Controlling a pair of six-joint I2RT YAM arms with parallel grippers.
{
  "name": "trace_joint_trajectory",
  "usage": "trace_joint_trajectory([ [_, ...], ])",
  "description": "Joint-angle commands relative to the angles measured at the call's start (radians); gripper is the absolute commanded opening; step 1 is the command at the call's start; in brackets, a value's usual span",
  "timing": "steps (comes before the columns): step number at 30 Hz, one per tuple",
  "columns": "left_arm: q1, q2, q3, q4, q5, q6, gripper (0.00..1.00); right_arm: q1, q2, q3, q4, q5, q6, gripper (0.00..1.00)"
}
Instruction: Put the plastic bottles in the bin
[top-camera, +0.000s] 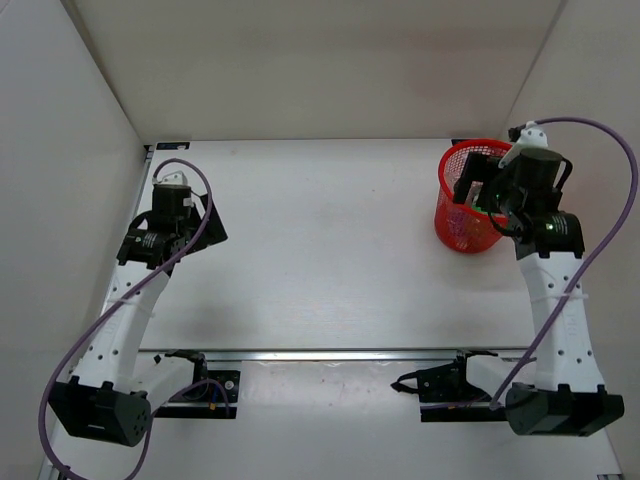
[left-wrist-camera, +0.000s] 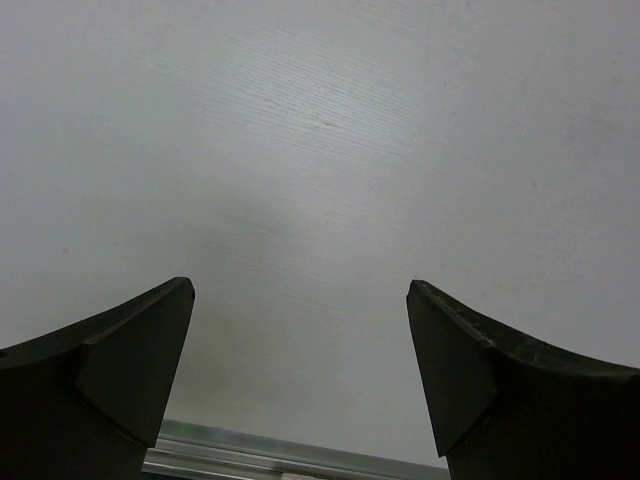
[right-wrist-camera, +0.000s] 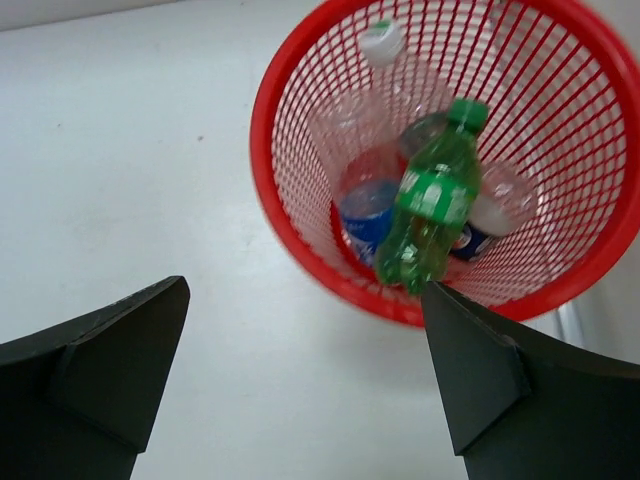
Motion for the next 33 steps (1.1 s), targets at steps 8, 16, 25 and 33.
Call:
trace_joint_trajectory([
  [8, -0.006, -0.109, -0.006, -0.087, -0.001, -0.012, 0.99, 0.296, -0.068, -0.079, -0.068, -0.094, 0.067, 0.99],
  [16, -0.014, -0.162, -0.024, -0.116, -0.018, -0.006, 0.98, 0.333, -0.056, -0.126, -0.03, -0.166, 0.078, 0.99],
  [25, -0.021, -0.152, -0.009, -0.114, -0.029, -0.012, 0.98, 0.339, -0.062, -0.147, 0.001, -0.174, 0.075, 0.99],
  [33, -0.02, -0.144, 0.008, -0.134, -0.038, -0.011, 0.98, 0.343, -0.063, -0.156, 0.011, -0.178, 0.072, 0.99],
])
